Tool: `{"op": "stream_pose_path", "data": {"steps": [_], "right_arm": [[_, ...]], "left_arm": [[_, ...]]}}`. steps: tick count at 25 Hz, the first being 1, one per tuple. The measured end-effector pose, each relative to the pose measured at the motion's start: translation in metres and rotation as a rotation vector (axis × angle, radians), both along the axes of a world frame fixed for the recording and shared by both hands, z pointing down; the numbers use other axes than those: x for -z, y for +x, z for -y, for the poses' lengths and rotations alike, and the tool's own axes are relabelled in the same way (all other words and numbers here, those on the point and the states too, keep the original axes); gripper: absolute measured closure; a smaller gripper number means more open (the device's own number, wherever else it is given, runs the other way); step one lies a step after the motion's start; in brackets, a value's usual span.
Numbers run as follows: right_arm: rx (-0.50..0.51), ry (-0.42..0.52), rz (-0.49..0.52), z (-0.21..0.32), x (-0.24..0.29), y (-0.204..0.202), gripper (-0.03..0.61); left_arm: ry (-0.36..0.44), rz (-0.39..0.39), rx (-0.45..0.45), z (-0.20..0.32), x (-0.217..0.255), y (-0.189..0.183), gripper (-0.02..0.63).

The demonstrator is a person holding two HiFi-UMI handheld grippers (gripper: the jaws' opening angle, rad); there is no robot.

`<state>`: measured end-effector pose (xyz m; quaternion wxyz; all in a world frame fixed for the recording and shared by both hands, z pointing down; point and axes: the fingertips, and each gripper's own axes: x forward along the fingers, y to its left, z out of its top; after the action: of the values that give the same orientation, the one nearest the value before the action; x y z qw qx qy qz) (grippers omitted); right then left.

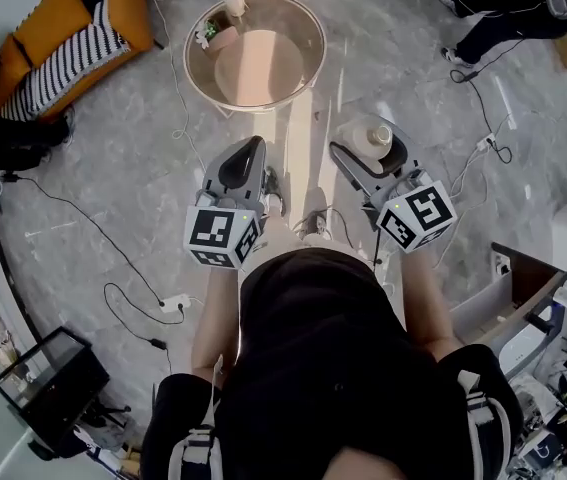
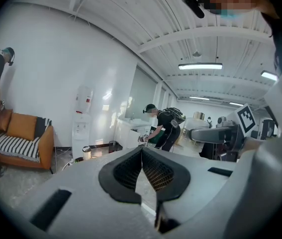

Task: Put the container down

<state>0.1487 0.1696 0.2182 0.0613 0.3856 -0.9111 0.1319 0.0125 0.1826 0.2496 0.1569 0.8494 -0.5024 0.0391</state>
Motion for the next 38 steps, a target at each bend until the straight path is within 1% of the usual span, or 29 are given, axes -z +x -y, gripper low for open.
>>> {"op": "stream_pose_path", "data": {"steps": [5,10,17,24,32,36,38], "right_arm": [[-0.005,0.006,0.003,0.048,0.004,-0.024,0.247],[-0.02,0.016,-0.008,0.084,0.006,-0.043,0.247],[-0.045,0.025,-0.004,0.122,0.005,-0.078,0.247],[-0.061,0.002,-0.01,0.143,-0.005,-0.103,0.247],[-0.029,-0.034,-0.023,0.155,-0.02,-0.104,0.247],[-0.004,-0.051,-0.008,0.168,-0.027,-0.097,0.247],[0.028,-0.045,-0.016,0.177,-0.028,-0.097,0.247]], "left_arm": [[0.001,-0.017,-0.017,0.054,0.002,-0.021,0.594],[0.023,-0.027,-0.054,0.098,0.008,-0.033,0.594],[0.025,-0.04,-0.102,0.138,0.006,-0.058,0.594],[0.002,-0.055,-0.132,0.161,-0.006,-0.074,0.594],[-0.044,-0.068,-0.13,0.179,-0.023,-0.065,0.594],[-0.058,-0.065,-0.098,0.187,-0.028,-0.056,0.594],[-0.067,-0.066,-0.075,0.192,-0.03,-0.054,0.594]]}}
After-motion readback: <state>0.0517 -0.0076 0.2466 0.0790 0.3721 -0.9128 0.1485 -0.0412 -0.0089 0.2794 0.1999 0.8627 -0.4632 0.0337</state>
